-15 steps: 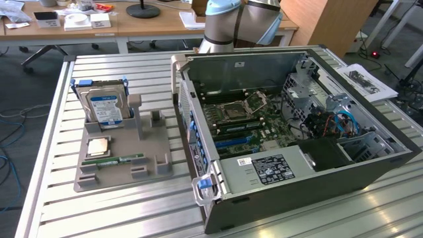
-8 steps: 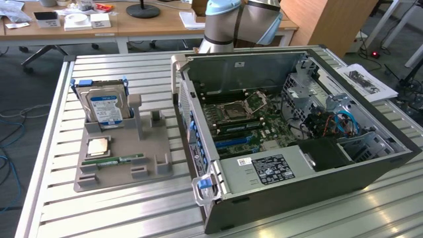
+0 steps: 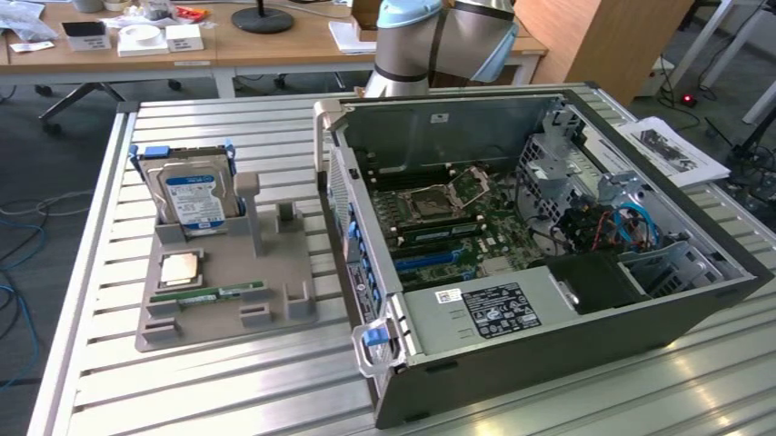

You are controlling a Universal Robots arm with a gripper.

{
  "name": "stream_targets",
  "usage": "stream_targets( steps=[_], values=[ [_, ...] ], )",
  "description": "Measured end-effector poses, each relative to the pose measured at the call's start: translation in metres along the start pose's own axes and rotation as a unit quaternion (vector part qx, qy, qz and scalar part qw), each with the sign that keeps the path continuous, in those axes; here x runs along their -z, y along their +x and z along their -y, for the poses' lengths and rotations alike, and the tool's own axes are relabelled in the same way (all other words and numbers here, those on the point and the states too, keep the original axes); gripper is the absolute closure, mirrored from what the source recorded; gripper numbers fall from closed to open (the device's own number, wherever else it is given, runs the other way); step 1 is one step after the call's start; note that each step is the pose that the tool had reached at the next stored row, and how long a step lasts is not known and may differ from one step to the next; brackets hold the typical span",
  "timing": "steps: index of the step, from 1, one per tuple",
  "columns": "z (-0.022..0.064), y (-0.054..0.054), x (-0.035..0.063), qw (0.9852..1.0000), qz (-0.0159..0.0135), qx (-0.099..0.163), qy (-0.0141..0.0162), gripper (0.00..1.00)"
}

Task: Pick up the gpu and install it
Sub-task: 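Insert the gpu into the slot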

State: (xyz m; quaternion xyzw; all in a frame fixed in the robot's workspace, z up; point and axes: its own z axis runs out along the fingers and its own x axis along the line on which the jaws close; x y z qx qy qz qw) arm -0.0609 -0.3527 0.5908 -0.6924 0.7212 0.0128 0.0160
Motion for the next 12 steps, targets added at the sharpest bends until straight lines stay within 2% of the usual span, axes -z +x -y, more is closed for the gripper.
stream_targets(
  steps=[12],
  values=[
    [-0.0014, 0.001, -0.0197, 1.0000, 0.0001, 0.000, 0.0043, 0.73]
  ],
)
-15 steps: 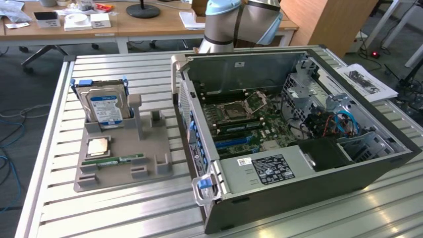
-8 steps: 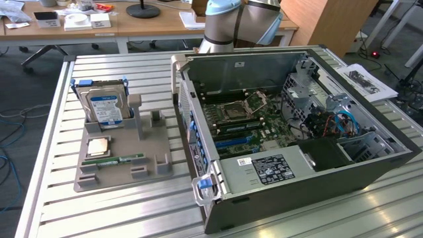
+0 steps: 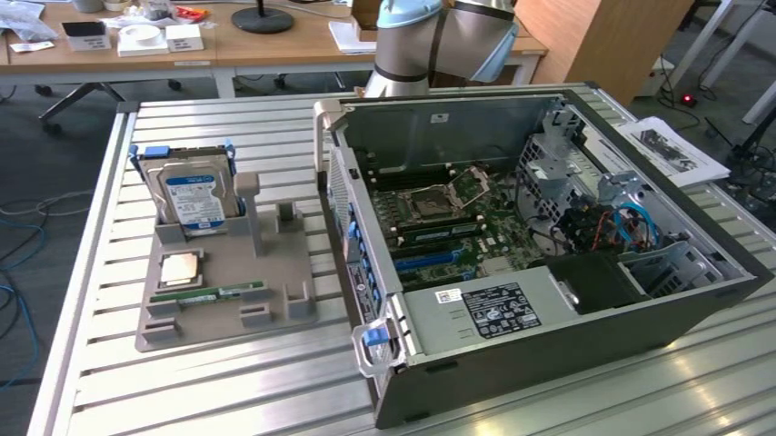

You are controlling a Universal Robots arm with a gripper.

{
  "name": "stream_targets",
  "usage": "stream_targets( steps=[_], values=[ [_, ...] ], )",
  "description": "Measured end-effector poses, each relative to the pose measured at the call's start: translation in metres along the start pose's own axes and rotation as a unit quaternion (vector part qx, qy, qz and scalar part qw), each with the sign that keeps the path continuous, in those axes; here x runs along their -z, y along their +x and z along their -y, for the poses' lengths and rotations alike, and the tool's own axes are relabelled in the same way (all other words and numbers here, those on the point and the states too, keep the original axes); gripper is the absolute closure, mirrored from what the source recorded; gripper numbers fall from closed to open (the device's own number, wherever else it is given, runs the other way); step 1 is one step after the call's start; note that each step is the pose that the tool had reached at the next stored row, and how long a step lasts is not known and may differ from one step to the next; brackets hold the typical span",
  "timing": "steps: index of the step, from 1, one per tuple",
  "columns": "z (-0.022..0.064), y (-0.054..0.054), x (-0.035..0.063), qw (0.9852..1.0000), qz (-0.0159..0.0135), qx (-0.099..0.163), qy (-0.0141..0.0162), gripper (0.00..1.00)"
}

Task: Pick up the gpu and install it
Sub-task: 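Insert the gpu into the slot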

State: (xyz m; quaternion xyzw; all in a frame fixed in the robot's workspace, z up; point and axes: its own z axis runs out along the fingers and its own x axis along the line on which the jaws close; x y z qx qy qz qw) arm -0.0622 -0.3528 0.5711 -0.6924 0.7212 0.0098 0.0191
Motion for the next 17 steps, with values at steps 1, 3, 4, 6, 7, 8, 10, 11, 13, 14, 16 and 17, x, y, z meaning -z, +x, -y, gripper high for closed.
stream_targets(
  steps=[1, 3, 4, 6, 7, 8, 10, 11, 13, 14, 16, 17],
  values=[
    [-0.0002, 0.000, -0.0018, 1.0000, 0.0000, 0.000, 0.0004, 0.73],
    [-0.0005, 0.000, -0.0054, 1.0000, 0.0000, 0.000, 0.0011, 0.73],
    [-0.0007, 0.000, -0.0073, 1.0000, 0.0001, 0.000, 0.0015, 0.73],
    [-0.0011, 0.000, -0.0108, 1.0000, 0.0001, 0.000, 0.0021, 0.73],
    [-0.0013, 0.001, -0.0127, 1.0000, 0.0001, 0.000, 0.0025, 0.73],
    [-0.0016, 0.001, -0.0145, 1.0000, 0.0001, 0.000, 0.0029, 0.73],
    [-0.0020, 0.001, -0.0180, 1.0000, 0.0001, 0.000, 0.0035, 0.73],
    [-0.0023, 0.001, -0.0200, 1.0000, 0.0001, 0.000, 0.0039, 0.73],
    [-0.0028, 0.001, -0.0236, 1.0000, 0.0002, 0.000, 0.0047, 0.73],
    [-0.0030, 0.001, -0.0254, 1.0000, 0.0003, 0.000, 0.0051, 0.73],
    [-0.0034, 0.001, -0.0289, 1.0000, 0.0002, 0.000, 0.0058, 0.73],
    [-0.0037, 0.001, -0.0308, 1.0000, 0.0002, 0.000, 0.0061, 0.73]
  ],
)
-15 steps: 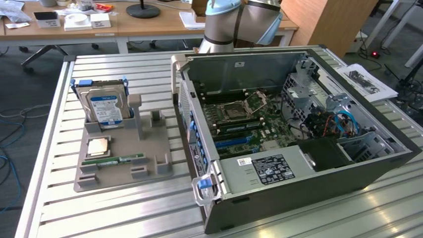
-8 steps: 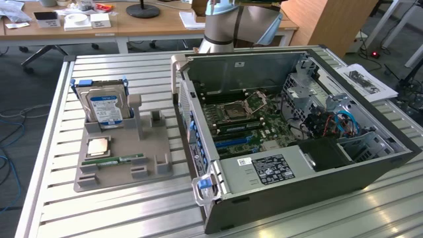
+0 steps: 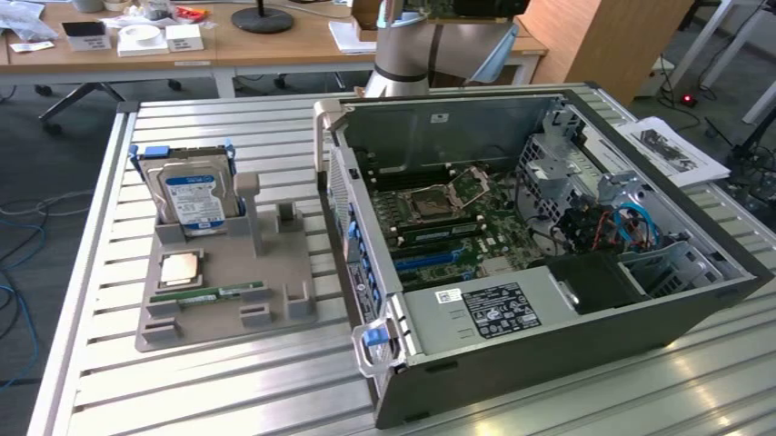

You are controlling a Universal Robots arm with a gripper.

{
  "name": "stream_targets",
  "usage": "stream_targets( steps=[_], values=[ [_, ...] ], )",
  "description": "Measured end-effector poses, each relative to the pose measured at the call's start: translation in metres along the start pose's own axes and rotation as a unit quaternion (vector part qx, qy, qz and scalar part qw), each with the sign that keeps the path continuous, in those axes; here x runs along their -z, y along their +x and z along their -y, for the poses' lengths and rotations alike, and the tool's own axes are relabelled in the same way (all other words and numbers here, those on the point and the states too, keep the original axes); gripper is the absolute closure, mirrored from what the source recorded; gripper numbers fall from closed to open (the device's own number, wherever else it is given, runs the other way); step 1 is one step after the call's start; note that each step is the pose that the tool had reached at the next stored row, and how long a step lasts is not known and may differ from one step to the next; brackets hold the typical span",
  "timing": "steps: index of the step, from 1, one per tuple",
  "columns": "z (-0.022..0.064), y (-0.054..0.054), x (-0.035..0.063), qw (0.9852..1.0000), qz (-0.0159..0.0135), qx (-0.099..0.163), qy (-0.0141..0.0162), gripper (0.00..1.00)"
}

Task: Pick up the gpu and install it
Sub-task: 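Insert the gpu into the slot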

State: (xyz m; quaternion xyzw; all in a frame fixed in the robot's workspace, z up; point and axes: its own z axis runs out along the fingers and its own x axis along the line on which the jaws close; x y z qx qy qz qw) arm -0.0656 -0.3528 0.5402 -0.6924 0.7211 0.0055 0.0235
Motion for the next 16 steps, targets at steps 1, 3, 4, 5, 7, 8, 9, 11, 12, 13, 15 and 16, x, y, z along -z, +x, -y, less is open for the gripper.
stream_targets(
  steps=[1, 3, 4, 5, 7, 8, 9, 11, 12, 13, 15, 16],
  values=[
    [-0.0002, 0.000, -0.0019, 1.0000, 0.0001, 0.000, 0.0004, 0.73],
    [-0.0008, 0.000, -0.0054, 1.0000, 0.0001, 0.000, 0.0010, 0.73],
    [-0.0010, 0.000, -0.0072, 1.0000, 0.0001, 0.000, 0.0014, 0.73],
    [-0.0013, 0.000, -0.0090, 1.0000, 0.0001, 0.000, 0.0017, 0.73],
    [-0.0018, 0.001, -0.0128, 1.0000, 0.0002, 0.000, 0.0024, 0.73],
    [-0.0021, 0.001, -0.0145, 1.0000, 0.0002, 0.000, 0.0027, 0.73],
    [-0.0023, 0.001, -0.0164, 1.0000, 0.0002, 0.000, 0.0030, 0.73],
    [-0.0028, 0.001, -0.0199, 1.0000, 0.0002, 0.000, 0.0036, 0.73],
    [-0.0031, 0.001, -0.0218, 1.0000, 0.0002, 0.000, 0.0039, 0.73],
    [-0.0034, 0.001, -0.0236, 1.0000, 0.0002, 0.000, 0.0042, 0.73],
    [-0.0039, 0.001, -0.0271, 1.0000, 0.0002, 0.000, 0.0048, 0.73],
    [-0.0042, 0.001, -0.0290, 1.0000, 0.0003, 0.000, 0.0052, 0.73]
  ],
)
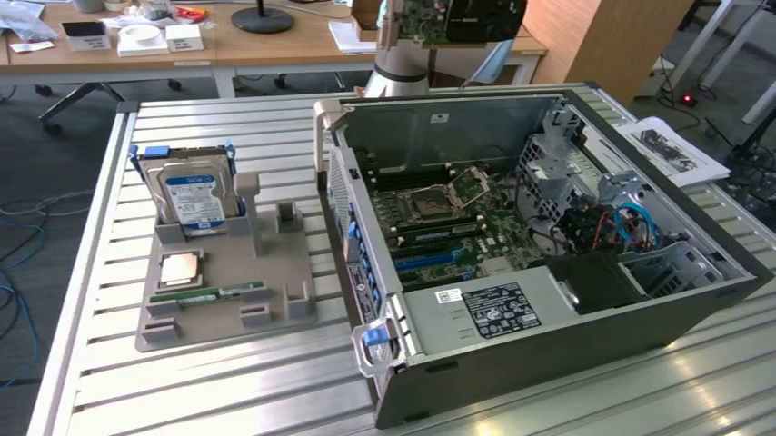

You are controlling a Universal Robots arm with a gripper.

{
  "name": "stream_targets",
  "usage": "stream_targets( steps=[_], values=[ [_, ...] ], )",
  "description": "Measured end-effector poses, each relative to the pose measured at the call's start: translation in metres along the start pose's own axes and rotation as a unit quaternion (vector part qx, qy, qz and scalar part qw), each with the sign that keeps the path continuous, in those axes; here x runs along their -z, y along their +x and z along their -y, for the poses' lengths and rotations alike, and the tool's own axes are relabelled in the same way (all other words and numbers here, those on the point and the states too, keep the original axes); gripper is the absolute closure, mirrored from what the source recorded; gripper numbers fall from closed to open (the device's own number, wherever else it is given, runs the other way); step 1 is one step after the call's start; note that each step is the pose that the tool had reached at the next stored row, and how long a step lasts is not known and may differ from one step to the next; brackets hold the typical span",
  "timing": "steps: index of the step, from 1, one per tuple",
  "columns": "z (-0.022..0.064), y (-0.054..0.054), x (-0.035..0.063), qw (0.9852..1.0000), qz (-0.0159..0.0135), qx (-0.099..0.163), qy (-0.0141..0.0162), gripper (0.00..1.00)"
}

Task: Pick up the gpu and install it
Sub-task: 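Insert the gpu into the slot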

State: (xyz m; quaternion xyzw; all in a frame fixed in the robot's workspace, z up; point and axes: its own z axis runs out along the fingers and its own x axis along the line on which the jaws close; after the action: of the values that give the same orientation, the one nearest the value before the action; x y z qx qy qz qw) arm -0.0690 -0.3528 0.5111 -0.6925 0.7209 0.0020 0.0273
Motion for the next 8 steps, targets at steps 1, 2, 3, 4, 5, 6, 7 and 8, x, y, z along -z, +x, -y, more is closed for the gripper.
stream_targets(
  steps=[1, 2, 3, 4, 5, 6, 7, 8],
  values=[
    [-0.0004, 0.000, -0.0019, 1.0000, 0.0000, 0.000, 0.0003, 0.73],
    [-0.0007, 0.000, -0.0037, 1.0000, 0.0000, 0.000, 0.0007, 0.73],
    [-0.0009, 0.000, -0.0054, 1.0000, 0.0000, 0.000, 0.0010, 0.73],
    [-0.0013, 0.000, -0.0073, 1.0000, 0.0000, 0.000, 0.0013, 0.73],
    [-0.0016, 0.000, -0.0091, 1.0000, 0.0000, 0.000, 0.0016, 0.73],
    [-0.0018, 0.001, -0.0109, 1.0000, 0.0001, 0.000, 0.0019, 0.73],
    [-0.0021, 0.001, -0.0127, 1.0000, 0.0000, 0.000, 0.0023, 0.73],
    [-0.0024, 0.001, -0.0145, 1.0000, 0.0001, 0.000, 0.0026, 0.73]
  ],
)
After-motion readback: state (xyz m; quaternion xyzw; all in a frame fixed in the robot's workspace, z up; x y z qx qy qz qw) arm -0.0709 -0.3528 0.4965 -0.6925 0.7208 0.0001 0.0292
